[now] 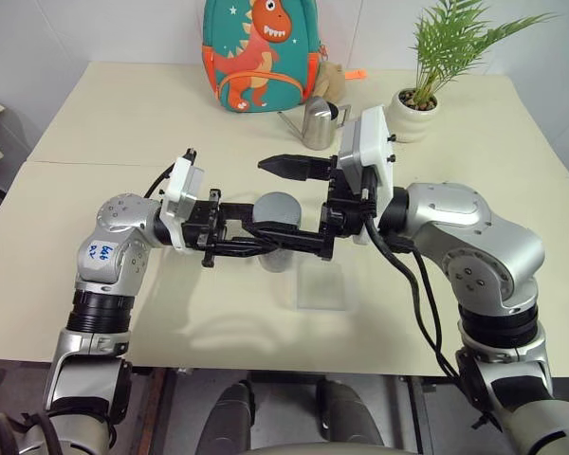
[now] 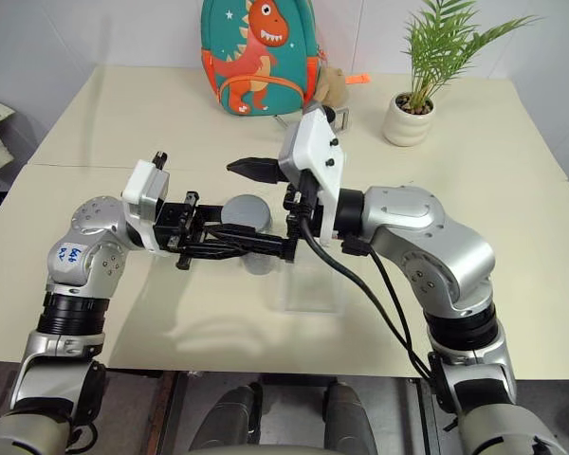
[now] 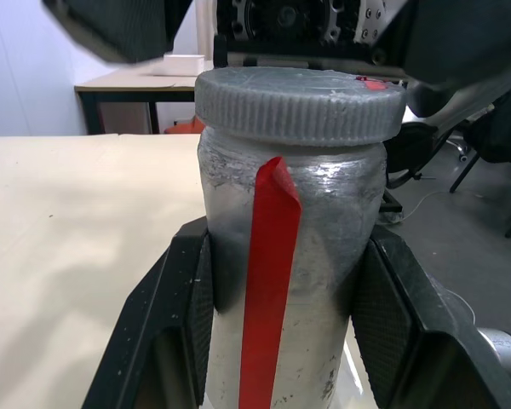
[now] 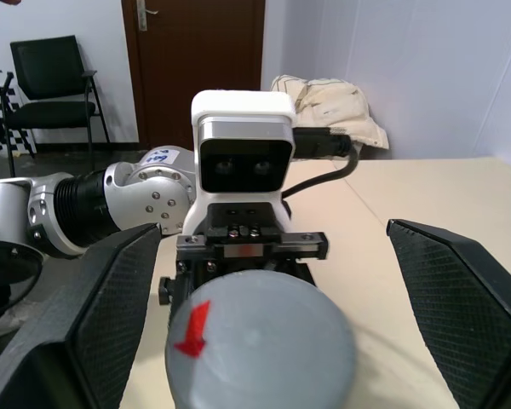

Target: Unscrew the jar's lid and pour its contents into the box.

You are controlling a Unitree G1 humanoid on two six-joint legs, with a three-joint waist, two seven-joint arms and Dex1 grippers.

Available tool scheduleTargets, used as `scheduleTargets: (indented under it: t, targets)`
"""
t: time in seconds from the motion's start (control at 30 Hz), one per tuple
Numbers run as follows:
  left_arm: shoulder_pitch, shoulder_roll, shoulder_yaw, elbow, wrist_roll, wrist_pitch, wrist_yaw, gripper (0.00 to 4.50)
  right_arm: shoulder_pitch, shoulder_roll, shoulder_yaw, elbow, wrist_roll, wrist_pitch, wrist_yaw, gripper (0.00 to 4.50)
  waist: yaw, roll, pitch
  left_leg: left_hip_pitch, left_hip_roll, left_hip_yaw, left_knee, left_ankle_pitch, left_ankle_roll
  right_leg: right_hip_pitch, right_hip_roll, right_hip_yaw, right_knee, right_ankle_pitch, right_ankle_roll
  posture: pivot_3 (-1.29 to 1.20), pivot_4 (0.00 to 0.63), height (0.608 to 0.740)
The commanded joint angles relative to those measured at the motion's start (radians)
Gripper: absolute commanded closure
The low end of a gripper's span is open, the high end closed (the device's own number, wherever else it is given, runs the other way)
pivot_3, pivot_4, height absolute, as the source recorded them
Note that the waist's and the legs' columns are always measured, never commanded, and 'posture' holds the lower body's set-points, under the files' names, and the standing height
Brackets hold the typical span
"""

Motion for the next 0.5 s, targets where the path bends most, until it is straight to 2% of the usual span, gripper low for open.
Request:
scheduleTargets:
  t: [0.03, 0.3, 0.5]
  targets:
    - [-0.024, -0.004, 0.000, -0.035, -0.010, -0.012, 0.003, 2.65, -0.019, 0.016, 0.008, -0.044, 0.007, 0.014, -0.032, 0.04, 0.000, 0.000, 0.000, 0.000, 0.000, 0.000, 0.000, 0.000, 0.000, 0.000, 0.000, 0.000, 0.000, 0.000, 0.000, 0.00, 0.150, 0.740]
    - [-0.013, 0.003, 0.002, -0.053, -0.019, -0.007, -0.005, 2.65, -0.032, 0.008, 0.002, -0.021, -0.037, 0.011, -0.067, 0.04, 0.000, 0.000, 0.000, 0.000, 0.000, 0.000, 0.000, 0.000, 0.000, 0.000, 0.000, 0.000, 0.000, 0.000, 0.000, 0.00, 0.150, 0.740]
    - [-0.002, 0.021, 0.013, -0.048, -0.018, -0.008, -0.008, 2.65, -0.019, -0.051, -0.039, -0.029, -0.040, 0.032, -0.068, 0.04, 0.000, 0.000, 0.000, 0.000, 0.000, 0.000, 0.000, 0.000, 0.000, 0.000, 0.000, 0.000, 0.000, 0.000, 0.000, 0.00, 0.150, 0.740]
